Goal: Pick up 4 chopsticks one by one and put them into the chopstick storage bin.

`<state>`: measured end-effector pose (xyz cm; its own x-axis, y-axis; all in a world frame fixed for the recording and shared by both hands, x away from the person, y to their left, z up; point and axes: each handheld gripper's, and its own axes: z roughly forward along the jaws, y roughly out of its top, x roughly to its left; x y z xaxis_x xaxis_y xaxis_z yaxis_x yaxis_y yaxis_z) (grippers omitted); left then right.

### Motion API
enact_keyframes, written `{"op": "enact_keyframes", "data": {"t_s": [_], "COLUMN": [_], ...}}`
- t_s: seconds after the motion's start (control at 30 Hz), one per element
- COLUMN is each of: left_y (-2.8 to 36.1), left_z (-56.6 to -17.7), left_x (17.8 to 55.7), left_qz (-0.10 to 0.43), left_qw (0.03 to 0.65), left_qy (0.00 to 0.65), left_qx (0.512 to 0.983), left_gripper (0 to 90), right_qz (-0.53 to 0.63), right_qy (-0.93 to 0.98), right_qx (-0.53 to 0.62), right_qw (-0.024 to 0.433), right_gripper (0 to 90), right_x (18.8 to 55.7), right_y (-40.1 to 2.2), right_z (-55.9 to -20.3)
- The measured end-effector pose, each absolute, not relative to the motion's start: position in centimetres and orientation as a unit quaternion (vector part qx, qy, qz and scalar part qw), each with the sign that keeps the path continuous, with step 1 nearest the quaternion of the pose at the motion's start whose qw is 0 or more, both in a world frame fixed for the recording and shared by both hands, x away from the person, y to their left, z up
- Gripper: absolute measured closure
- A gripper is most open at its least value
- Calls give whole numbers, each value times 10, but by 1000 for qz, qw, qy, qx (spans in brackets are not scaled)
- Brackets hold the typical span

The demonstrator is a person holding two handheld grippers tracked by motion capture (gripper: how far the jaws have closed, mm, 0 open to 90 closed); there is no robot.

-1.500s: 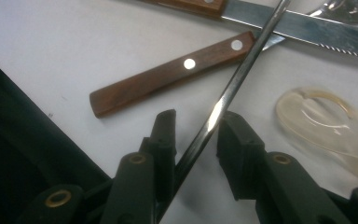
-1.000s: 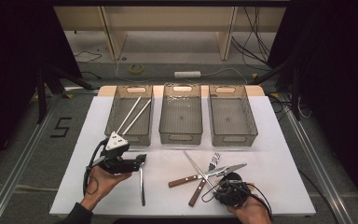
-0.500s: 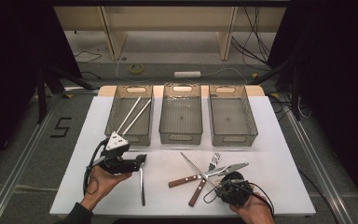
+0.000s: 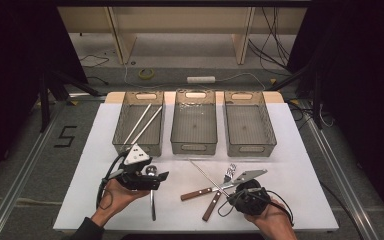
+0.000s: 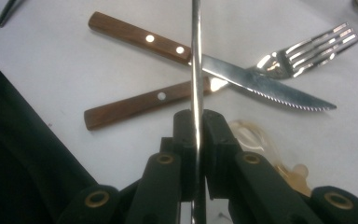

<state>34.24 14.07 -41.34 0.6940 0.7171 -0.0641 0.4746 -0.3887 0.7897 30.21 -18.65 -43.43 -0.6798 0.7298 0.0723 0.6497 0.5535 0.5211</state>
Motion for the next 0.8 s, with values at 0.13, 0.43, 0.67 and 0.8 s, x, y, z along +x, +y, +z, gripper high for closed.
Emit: {"op": "enact_keyframes", "data": {"t_s": [0.13, 0.43, 0.67, 0.8], "left_y": [130, 110, 92, 87], "left_z": [-412, -410, -412, -416], "left_x": [341, 339, 339, 340], "left_qz": [135, 126, 130, 136], "left_qw": [418, 406, 378, 356], "left_qy": [341, 284, 234, 214], "left_qx": [831, 860, 887, 899], "left_gripper": [223, 200, 203, 207], "right_qz": [266, 265, 263, 261], "right_qy": [884, 903, 915, 922], "right_qx": [376, 329, 294, 277], "right_qw": [76, 76, 77, 72], "right_gripper": [852, 852, 852, 852], "right_x": [303, 310, 315, 315], "right_y": [-181, -167, -157, -151], "right_z": [-430, -422, -419, -418]}}
